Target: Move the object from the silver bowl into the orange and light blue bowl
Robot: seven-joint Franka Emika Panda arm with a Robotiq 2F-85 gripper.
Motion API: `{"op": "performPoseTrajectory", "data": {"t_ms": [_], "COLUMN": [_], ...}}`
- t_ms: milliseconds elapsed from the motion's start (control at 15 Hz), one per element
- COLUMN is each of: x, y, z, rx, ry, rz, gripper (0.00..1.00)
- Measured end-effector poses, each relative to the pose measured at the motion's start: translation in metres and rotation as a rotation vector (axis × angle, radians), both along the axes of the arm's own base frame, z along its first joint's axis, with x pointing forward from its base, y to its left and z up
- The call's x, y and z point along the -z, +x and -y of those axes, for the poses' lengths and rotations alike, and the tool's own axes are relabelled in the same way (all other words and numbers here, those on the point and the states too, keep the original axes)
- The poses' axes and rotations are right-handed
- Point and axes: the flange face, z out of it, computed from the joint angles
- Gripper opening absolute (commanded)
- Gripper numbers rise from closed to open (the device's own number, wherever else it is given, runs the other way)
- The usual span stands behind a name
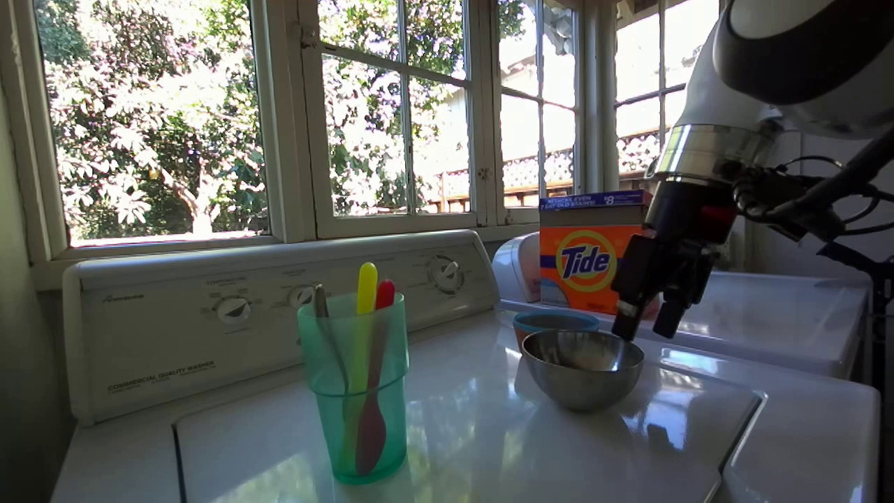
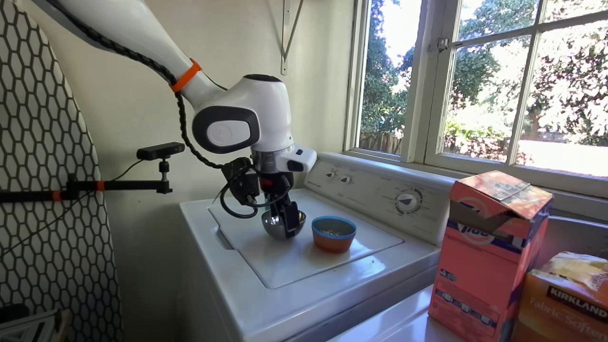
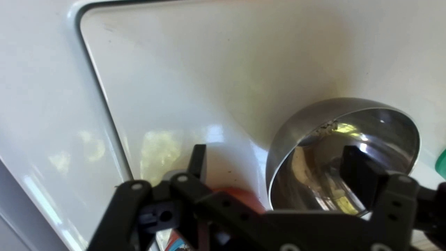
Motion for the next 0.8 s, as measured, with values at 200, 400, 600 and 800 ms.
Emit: {"op": "performPoseTrajectory", "data": {"t_ms": [200,400,600,800], "x": [0.009,0.016,0.019,0.018], "y": [0.011,0.018,0.022,0.025], "z": [-0.009,-0.014,-0.015,-0.015], "rx": [-0.015,-0.025,-0.028,-0.026], "ry": [-0.006,-0.009,-0.011,-0.011], "rz": [-0.015,-0.026,-0.032,-0.028], "gripper": [0.42,0.19,0.00,0.00]}}
